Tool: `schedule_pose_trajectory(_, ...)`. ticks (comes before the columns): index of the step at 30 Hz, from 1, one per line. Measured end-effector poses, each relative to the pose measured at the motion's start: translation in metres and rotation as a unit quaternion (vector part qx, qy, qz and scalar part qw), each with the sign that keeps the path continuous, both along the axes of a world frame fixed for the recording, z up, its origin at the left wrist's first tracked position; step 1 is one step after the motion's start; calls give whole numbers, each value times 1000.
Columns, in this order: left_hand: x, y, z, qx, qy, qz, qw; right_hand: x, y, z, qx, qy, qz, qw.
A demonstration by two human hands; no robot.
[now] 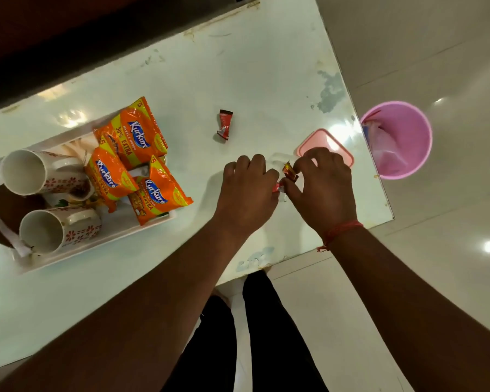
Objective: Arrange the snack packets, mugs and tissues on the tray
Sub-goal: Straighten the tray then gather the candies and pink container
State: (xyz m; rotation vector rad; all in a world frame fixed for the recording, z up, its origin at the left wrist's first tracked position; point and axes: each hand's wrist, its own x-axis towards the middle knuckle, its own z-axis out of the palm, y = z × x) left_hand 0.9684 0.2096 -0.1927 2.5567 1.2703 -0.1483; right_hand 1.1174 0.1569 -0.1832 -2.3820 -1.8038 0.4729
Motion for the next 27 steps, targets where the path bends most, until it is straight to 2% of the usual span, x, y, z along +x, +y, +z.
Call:
schedule_pose_trajectory(7, -4, 12, 7, -20, -41, 43, 998, 6, 12, 6, 35, 19, -25, 999)
schedule_pose_trajectory(11, -19, 30, 2, -17, -29, 71, 997, 2, 29, 6, 49, 36, -16, 998)
schedule_pose_trajectory(15, -35, 49, -7, -13, 40, 91, 995, -14, 67, -3, 57, 28, 37, 997)
schedule_pose_trajectory(22, -62, 72, -13, 35, 107, 81, 990, -50, 137, -29, -7, 14, 189, 982)
schedule_pose_trajectory(24, -65, 74, -13, 40, 118, 83, 989, -53, 147, -37, -38, -12, 224, 974)
schedule_pose_trajectory(27, -66, 76, -12, 34, 124, 85, 988, -52, 151, -45, -27, -54, 240, 969)
